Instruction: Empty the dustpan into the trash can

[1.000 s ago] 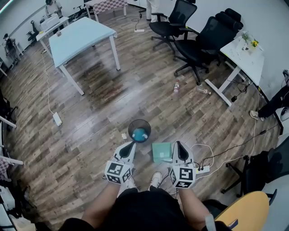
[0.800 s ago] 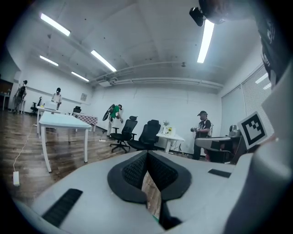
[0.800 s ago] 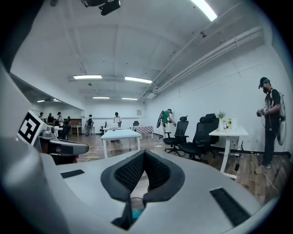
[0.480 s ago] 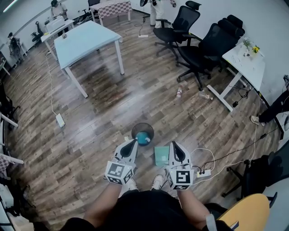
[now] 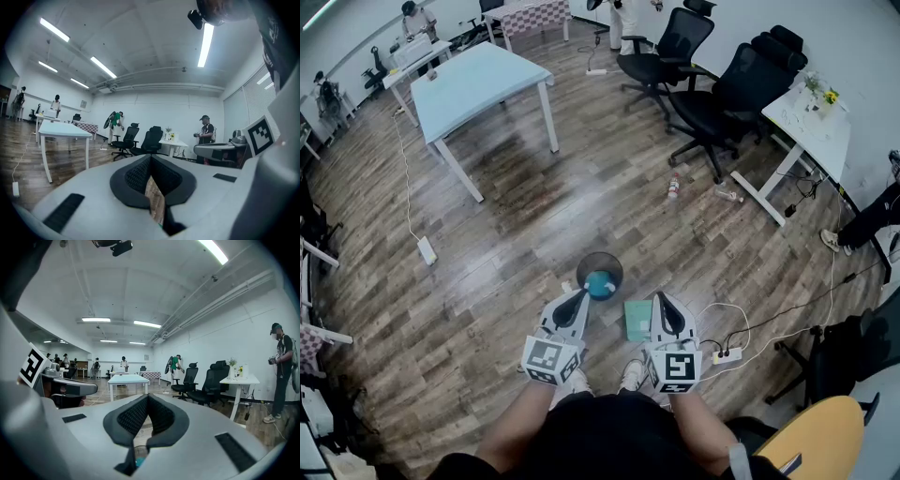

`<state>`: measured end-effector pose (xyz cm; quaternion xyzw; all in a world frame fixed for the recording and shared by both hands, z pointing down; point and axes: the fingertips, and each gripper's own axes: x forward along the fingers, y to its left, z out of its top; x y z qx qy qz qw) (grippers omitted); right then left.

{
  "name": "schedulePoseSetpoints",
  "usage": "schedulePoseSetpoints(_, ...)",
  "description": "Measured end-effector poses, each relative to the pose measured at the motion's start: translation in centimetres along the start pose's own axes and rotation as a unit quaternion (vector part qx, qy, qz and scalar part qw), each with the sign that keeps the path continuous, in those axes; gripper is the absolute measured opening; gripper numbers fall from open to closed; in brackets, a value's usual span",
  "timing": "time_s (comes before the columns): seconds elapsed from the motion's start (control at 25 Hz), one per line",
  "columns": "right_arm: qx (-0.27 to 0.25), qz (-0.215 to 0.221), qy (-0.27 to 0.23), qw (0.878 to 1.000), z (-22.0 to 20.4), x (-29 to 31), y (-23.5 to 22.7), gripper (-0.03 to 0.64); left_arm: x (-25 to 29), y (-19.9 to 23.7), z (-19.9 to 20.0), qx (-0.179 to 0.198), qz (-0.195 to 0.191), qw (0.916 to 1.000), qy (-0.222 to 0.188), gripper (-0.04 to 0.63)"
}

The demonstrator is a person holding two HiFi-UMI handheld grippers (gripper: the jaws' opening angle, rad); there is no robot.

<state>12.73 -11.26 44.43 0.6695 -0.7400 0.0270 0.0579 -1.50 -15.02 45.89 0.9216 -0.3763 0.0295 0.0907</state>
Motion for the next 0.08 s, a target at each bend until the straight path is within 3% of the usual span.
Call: schedulePoseSetpoints(0.08, -0.002, 0.0, -0.001, 1.0, 0.0, 0.01, -0.01, 0.023, 0.05, -0.13, 0.01, 0.001, -0.002, 1.0, 0.0, 0.012)
